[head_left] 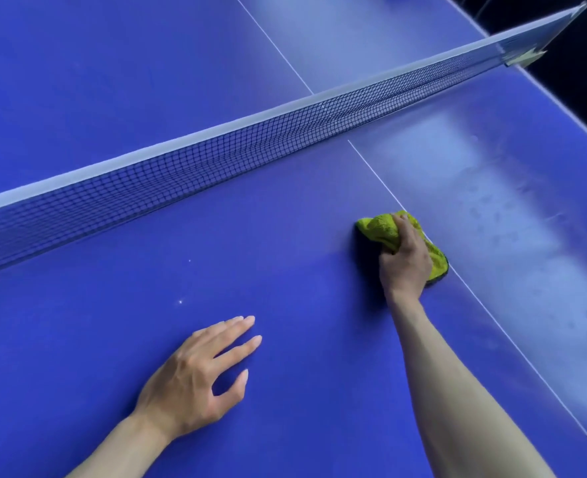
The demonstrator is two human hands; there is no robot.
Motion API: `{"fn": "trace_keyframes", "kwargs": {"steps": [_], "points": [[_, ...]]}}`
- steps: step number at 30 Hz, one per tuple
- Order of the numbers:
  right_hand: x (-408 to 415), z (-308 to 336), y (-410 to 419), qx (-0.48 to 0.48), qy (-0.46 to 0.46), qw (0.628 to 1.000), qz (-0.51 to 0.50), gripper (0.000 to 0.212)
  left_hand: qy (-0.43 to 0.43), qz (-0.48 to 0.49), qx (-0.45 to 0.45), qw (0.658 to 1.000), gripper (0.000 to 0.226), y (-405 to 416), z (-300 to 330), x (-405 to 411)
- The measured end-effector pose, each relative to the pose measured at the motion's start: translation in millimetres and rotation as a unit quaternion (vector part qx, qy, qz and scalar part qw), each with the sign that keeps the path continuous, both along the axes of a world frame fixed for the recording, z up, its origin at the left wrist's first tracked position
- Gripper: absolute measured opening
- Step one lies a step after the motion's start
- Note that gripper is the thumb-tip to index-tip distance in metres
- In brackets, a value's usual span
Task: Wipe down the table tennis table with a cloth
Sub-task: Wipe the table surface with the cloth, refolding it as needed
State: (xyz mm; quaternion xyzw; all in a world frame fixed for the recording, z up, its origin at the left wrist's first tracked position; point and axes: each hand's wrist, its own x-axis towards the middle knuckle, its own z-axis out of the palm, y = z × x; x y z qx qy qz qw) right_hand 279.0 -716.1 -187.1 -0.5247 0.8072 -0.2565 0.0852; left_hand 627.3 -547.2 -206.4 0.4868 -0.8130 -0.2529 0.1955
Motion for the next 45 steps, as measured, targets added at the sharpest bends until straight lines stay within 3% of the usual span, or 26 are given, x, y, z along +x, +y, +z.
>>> {"fn": "trace_keyframes", "kwargs": {"steps": [5, 9, 12, 15, 23, 26, 28, 32, 34, 40, 45], "points": [[-59, 28, -32, -0.016, 0.018, 1.0, 0.011, 0.064, -0.015, -0.001, -0.004, 1.0, 0.047, -3, 3, 0], [-66, 21, -47, 0.012, -0.054, 0.998, -0.028, 0.069, -0.017, -0.003, -0.007, 1.0, 0.045, -4, 3, -3], [-29, 8, -48, 0.005, -0.005, 1.0, 0.009, 0.07, -0.023, -0.002, -0.004, 1.0, 0.05, -5, 1, -3], [28, 6, -41, -0.012, -0.018, 0.996, 0.083, 0.067, -0.024, -0.003, -0.005, 1.0, 0.051, -6, 0, -3], [212, 8, 39, -0.003, -0.125, 0.965, 0.23, 0.059, 0.009, -0.012, 0.012, 1.0, 0.045, -8, 2, -4], [242, 13, 62, 0.029, -0.132, 0.937, 0.323, 0.071, -0.02, -0.035, -0.01, 0.999, 0.035, 3, 16, 6], [239, 24, 61, 0.065, -0.152, 0.938, 0.306, 0.072, -0.004, -0.042, -0.05, 0.998, 0.03, 22, 25, 24], [206, 47, 47, 0.033, -0.161, 0.982, 0.098, 0.058, 0.022, 0.003, -0.076, 0.997, 0.023, 61, 37, 85], [193, 47, 44, 0.033, -0.145, 0.988, 0.05, 0.053, 0.019, 0.022, -0.084, 0.996, 0.023, 76, 37, 115], [260, 15, 77, 0.063, -0.082, 0.991, 0.084, 0.062, 0.004, 0.098, -0.112, 0.989, 0.021, 111, 41, 189], [384, 6, 153, 0.076, -0.119, 0.975, 0.172, 0.065, 0.027, 0.295, -0.104, 0.949, 0.022, 136, 53, 247]]}}
